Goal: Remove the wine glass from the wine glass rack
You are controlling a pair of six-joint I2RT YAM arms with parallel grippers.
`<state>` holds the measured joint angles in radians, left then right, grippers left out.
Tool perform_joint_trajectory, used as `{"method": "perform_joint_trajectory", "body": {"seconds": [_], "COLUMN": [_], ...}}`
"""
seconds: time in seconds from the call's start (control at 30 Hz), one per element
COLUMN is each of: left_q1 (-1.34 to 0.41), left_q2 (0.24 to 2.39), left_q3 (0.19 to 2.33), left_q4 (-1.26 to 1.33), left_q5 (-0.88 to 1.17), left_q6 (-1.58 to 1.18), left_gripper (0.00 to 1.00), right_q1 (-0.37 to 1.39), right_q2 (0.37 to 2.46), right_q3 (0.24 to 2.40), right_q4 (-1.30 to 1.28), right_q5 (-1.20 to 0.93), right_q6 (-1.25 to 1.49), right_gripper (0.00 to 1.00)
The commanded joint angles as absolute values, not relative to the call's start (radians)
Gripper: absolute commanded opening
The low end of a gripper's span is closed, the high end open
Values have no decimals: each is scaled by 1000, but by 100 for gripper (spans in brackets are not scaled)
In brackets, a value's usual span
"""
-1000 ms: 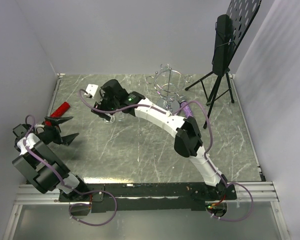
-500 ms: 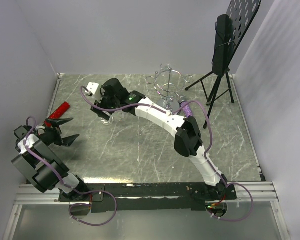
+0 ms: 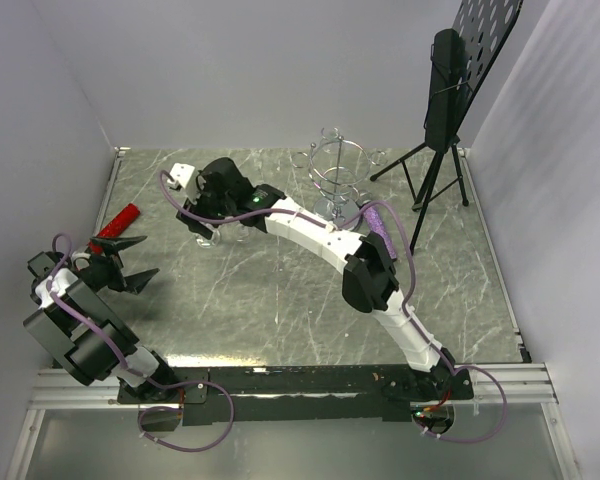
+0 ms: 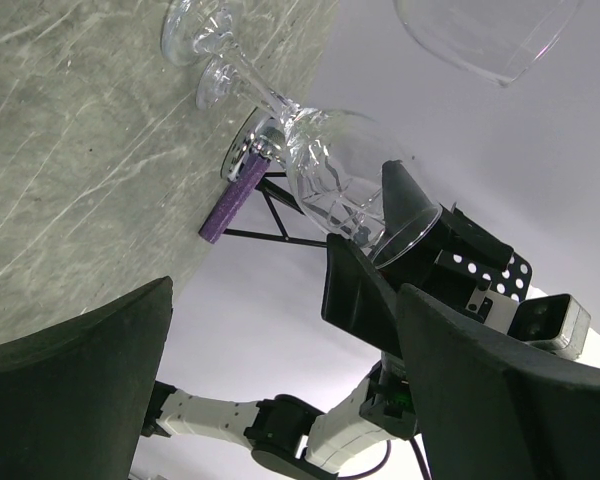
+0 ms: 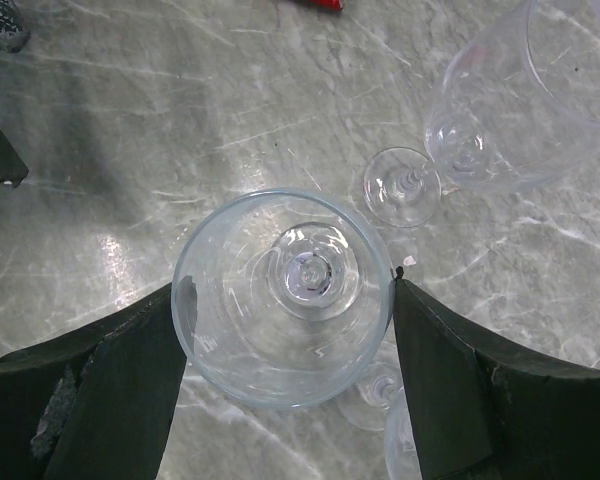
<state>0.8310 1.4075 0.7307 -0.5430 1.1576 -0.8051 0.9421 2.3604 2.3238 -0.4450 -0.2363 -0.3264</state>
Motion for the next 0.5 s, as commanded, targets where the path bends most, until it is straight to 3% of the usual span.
{"method": "perform_joint_trajectory", "body": {"seconds": [0.0, 0.13, 0.37, 0.47], "left_q1": [838, 838, 838, 838], "left_q2": [1405, 1401, 1391, 1387], "left_q3": [726, 724, 712, 704], "left_q4": [-543, -545, -531, -526], "left_q5": [1173, 1173, 1173, 1177], "left_q6": [-795, -793, -804, -810], "left_gripper": [96, 96, 96, 96], "right_q1": [950, 950, 950, 950], "right_q2": [2358, 2355, 2342, 2338], "right_q3": [2379, 2368, 2356, 2353], "right_q4": [-364, -361, -331, -322], "right_q5": [-227, -215, -160, -150], "right_q6": [-318, -310, -295, -296], "right_gripper": [55, 59, 79, 82]}}
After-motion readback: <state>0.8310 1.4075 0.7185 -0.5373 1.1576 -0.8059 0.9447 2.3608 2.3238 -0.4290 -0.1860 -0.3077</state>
